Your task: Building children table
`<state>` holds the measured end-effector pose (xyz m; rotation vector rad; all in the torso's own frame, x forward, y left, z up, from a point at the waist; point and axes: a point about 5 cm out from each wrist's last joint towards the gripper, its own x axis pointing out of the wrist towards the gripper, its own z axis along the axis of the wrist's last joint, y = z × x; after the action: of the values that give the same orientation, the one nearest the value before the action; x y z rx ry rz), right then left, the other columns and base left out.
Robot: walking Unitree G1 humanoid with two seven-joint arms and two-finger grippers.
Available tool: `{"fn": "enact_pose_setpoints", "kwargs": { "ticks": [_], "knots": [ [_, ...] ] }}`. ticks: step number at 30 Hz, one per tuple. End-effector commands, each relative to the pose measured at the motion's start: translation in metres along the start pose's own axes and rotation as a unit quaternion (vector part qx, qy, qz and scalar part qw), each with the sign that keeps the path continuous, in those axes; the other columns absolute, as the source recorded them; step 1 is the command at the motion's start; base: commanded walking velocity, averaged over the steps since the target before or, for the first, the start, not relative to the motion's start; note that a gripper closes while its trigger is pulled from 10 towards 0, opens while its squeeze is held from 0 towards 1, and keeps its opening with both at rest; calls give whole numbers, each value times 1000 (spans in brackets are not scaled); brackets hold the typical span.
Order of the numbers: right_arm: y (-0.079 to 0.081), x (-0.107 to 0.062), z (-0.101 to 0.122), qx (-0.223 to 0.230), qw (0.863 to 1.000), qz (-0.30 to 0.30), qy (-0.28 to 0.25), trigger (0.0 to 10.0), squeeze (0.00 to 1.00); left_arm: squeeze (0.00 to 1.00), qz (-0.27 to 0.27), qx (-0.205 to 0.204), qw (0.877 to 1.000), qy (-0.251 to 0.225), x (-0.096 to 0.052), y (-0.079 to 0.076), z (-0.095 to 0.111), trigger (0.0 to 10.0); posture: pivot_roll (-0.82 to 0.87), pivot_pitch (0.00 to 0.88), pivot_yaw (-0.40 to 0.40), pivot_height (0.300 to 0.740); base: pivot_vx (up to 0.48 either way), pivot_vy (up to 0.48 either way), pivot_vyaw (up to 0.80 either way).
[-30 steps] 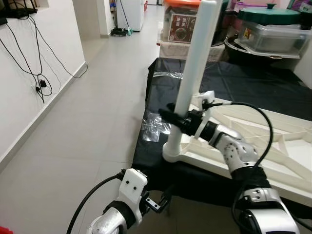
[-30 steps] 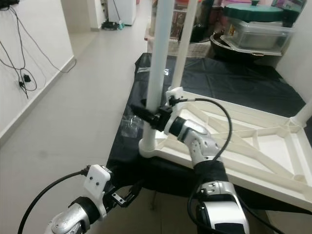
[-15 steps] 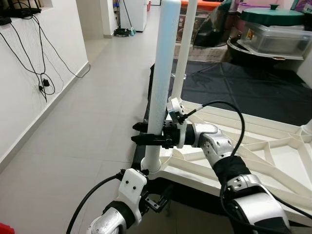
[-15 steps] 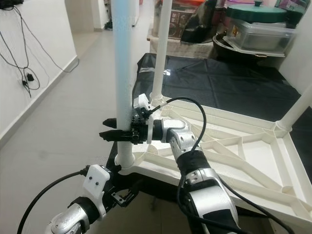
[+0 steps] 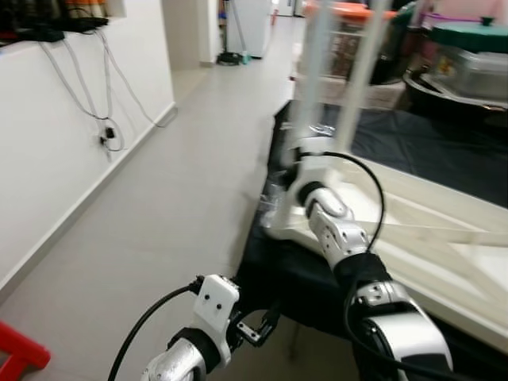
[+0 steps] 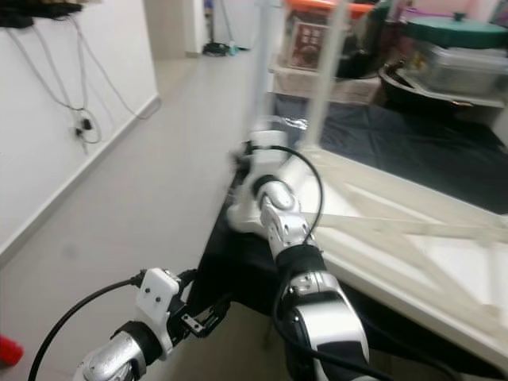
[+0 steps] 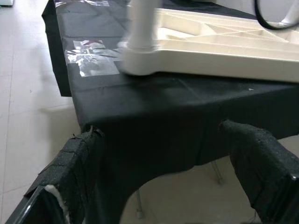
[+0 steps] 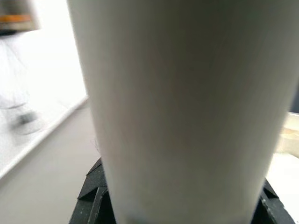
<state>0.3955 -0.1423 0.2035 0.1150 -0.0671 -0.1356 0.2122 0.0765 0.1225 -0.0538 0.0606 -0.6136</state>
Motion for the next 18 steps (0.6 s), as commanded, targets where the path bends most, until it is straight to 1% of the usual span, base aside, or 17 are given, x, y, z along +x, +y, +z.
{"fn": "enact_pose_setpoints", "kwargs": {
  "ticks": [1, 2, 3, 4, 5, 6, 7, 8, 9, 10, 12, 16, 17, 18],
  "knots": [
    [-20, -8, -15, 38, 995, -91, 28, 0, 0, 0, -4, -3, 1000, 8, 0, -1, -3, 10000, 132, 78, -67, 740, 0, 0, 0],
    [-20, -8, -15, 38, 995, -91, 28, 0, 0, 0, -4, -3, 1000, 8, 0, -1, -3, 10000, 132, 78, -67, 740, 0, 0, 0],
    [-19, -15, -17, 51, 991, -120, 24, 0, 0, 0, -3, -3, 1000, 8, 0, -1, -3, 10000, 131, 77, -65, 740, 0, 0, 0],
    [-13, -21, -21, 63, 989, -134, 25, 0, 0, 0, -3, -2, 1000, 8, 0, -1, -3, 10000, 132, 76, -65, 740, 0, 0, 0],
    [-13, -21, -21, 63, 989, -134, 25, 0, 0, 0, -3, -2, 1000, 8, 0, -1, -3, 10000, 132, 76, -65, 740, 0, 0, 0],
    [-5, -24, -24, 74, 987, -140, 25, 0, 0, 0, -3, -2, 1000, 7, 1, -1, -3, 10000, 131, 75, -67, 740, 0, 0, 0],
    [-5, -24, -24, 74, 987, -140, 25, 0, 0, 0, -3, -2, 1000, 7, 1, -1, -3, 10000, 131, 75, -67, 740, 0, 0, 0],
    [4, -24, -26, 71, 990, -120, 24, 9294, 0, 0, -3, -2, 1000, 7, 1, -1, -3, 10000, 129, 75, -67, 740, 0, 0, 0],
    [12, -24, -26, 68, 994, -89, 18, 10000, 75, 0, -3, -3, 1000, 7, 1, -1, -4, 10000, 127, 73, -69, 740, 0, 0, 0],
    [19, -24, -24, 68, 995, -69, 8, 10000, 1000, 0, -3, -3, 1000, 7, 2, -1, -4, 10000, 127, 73, -69, 740, 0, 0, 0],
    [25, -26, -22, 70, 996, -55, -1, 10000, 1000, 0, -3, -3, 1000, 6, 2, -1, -3, 10000, 128, 73, -72, 740, 0, 0, 0],
    [24, -26, -21, 67, 996, -55, -8, 10000, 1000, 0, -3, -3, 1000, 6, 2, -1, -3, 10000, 125, 73, -71, 740, 0, 0, 0],
    [20, -26, -19, 79, 996, -31, -18, 10000, 0, 0, -2, -3, 1000, 5, 2, -1, -3, 10000, 126, 73, -73, 740, 0, 0, 0],
    [20, -26, -19, 79, 996, -31, -18, 10000, 0, 0, -2, -3, 1000, 5, 2, -1, -3, 10000, 126, 73, -73, 740, 0, 0, 0]
  ]
}}
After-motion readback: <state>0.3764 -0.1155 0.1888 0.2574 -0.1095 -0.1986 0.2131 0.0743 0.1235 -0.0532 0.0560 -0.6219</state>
